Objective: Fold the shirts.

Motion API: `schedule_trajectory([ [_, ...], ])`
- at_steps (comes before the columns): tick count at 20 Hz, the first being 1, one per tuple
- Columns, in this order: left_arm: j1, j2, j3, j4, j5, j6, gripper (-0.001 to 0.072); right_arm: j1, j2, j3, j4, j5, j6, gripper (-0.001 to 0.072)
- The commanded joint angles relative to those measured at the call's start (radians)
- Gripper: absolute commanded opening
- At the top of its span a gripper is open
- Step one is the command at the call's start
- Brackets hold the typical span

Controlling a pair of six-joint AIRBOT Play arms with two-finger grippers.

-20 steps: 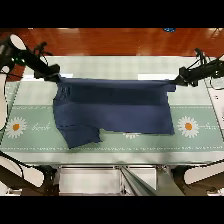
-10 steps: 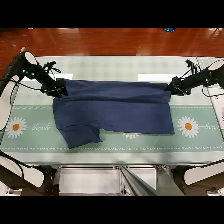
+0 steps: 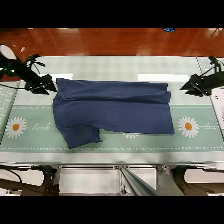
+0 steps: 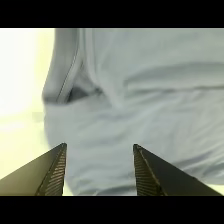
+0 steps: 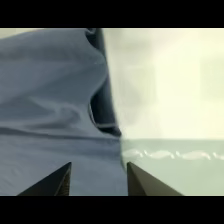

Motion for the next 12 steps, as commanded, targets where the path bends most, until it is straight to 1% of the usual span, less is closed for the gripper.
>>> schedule_trajectory([
  [1, 0.037, 0.190, -0.199, -0.023, 0.135, 0.004, 0.0510, -0.034, 0.188, -0.190, -0.029, -0.093, -0.028, 0.0406],
  [4, 0.077, 0.438, -0.495, -0.101, 0.298, 0.052, 0.0509, -0.034, 0.377, -0.404, -0.027, -0.172, -0.037, 0.0406],
  [5, 0.087, 0.511, -0.577, -0.120, 0.328, 0.069, 0.0509, -0.034, 0.438, -0.470, -0.028, -0.189, -0.036, 0.0406],
  [7, 0.096, 0.628, -0.707, -0.121, 0.373, 0.071, 0.0509, -0.034, 0.525, -0.565, -0.029, -0.203, -0.035, 0.0406],
  [9, 0.098, 0.689, -0.773, -0.122, 0.393, 0.071, 0.0509, -0.034, 0.567, -0.599, -0.029, -0.214, -0.032, 0.0406],
  [12, 0.097, 0.697, -0.780, -0.127, 0.385, 0.070, 0.0509, -0.034, 0.575, -0.599, -0.027, -0.212, -0.027, 0.0406],
])
